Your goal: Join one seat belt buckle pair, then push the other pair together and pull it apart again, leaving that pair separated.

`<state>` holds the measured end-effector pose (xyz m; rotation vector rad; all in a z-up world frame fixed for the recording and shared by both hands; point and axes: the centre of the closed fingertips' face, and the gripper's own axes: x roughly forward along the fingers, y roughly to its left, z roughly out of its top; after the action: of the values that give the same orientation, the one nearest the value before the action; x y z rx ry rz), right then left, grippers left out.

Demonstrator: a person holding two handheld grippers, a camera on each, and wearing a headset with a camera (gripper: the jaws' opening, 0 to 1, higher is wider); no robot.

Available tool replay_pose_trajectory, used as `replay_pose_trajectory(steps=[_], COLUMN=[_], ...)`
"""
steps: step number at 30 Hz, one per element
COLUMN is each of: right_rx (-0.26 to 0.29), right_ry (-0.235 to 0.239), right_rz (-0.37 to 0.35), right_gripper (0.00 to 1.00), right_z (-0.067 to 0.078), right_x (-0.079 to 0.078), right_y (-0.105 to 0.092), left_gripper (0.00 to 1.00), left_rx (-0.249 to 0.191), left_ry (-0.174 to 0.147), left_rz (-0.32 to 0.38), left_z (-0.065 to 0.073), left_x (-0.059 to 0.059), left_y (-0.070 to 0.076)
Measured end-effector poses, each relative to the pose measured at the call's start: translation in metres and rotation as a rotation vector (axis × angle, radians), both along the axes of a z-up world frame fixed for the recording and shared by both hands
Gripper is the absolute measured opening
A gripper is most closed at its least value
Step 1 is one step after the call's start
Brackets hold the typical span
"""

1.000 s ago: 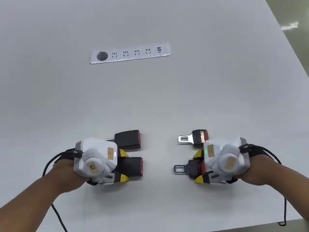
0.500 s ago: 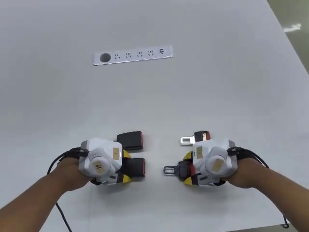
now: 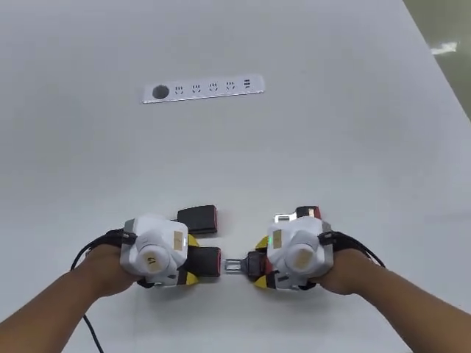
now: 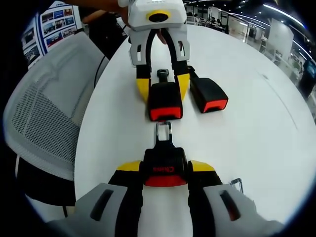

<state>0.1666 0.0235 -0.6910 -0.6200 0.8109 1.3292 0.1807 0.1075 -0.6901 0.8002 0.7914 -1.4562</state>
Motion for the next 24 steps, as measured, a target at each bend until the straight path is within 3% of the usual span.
replay_pose_trajectory(steps=[12,24], right_rx=[0.021,0.020], right_ry=[-0.001,-0.011], right_rz=[0.005,0.014], right_gripper=[0.33,0.33], right_z=[-0.001,0.000], right_x=[0.002,0.003], right_y=[0.022,0.023], left_gripper=[0.34,0.34], left_rx=[0.011,0.000], left_ry=[0.003,0.005], left_rz=[-0.025,-0.025], left_z=[0.000,0.000], left_x=[-0.001,0.000], left_y=[-0.001,0.000])
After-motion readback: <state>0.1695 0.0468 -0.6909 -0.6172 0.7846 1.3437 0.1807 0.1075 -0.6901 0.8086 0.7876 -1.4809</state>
